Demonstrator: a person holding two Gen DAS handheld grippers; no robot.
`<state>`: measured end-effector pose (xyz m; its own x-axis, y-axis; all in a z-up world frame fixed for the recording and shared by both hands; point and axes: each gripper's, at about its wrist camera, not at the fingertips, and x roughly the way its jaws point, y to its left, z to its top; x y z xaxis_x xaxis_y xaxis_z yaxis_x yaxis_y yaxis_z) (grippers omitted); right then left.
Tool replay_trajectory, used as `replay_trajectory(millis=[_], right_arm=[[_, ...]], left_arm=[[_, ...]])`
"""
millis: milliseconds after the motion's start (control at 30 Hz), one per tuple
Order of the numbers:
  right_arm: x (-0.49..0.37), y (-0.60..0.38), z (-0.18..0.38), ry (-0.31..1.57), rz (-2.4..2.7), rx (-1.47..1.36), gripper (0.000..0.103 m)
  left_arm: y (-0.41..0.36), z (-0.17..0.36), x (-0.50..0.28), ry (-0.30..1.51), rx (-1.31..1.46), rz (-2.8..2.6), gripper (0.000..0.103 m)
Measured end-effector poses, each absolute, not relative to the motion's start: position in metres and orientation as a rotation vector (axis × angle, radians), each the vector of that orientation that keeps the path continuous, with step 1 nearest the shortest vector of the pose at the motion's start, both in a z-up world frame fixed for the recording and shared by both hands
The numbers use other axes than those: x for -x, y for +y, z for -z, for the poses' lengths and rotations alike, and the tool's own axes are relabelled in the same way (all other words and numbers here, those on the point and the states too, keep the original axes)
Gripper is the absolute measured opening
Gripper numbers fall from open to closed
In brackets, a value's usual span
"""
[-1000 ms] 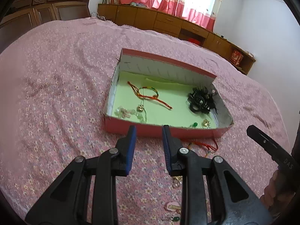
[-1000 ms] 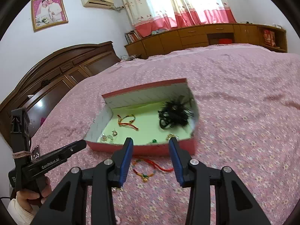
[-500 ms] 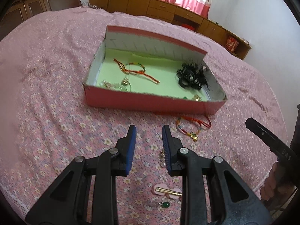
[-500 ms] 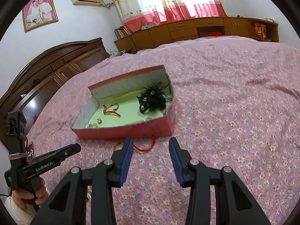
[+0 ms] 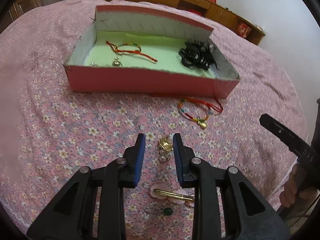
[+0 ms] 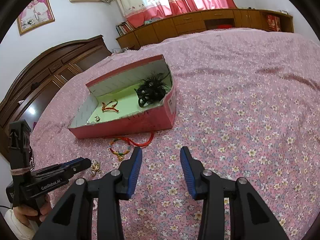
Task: Organize jewelry
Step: 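Withdraw both open tools back over the remaining jewelry, then grasp the gold pearl earring with the left tool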
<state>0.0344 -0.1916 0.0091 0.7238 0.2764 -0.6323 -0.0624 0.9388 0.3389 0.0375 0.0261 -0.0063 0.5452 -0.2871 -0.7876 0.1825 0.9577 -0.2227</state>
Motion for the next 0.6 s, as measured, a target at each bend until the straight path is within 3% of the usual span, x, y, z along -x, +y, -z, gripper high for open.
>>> replay_trajectory(millis=[433,600], right_arm=[[-0.038,-0.195,0.002,0.767,-0.194,-0.328,0.043],[-0.039,-0.195,0.007,0.783,-0.197,-0.339,0.043]], left_arm=[[0.007,0.023,-0.039,0.979,0.064,0.301,0.022],[0.002,0.024,-0.036,0.95,0.031,0.31,0.015]])
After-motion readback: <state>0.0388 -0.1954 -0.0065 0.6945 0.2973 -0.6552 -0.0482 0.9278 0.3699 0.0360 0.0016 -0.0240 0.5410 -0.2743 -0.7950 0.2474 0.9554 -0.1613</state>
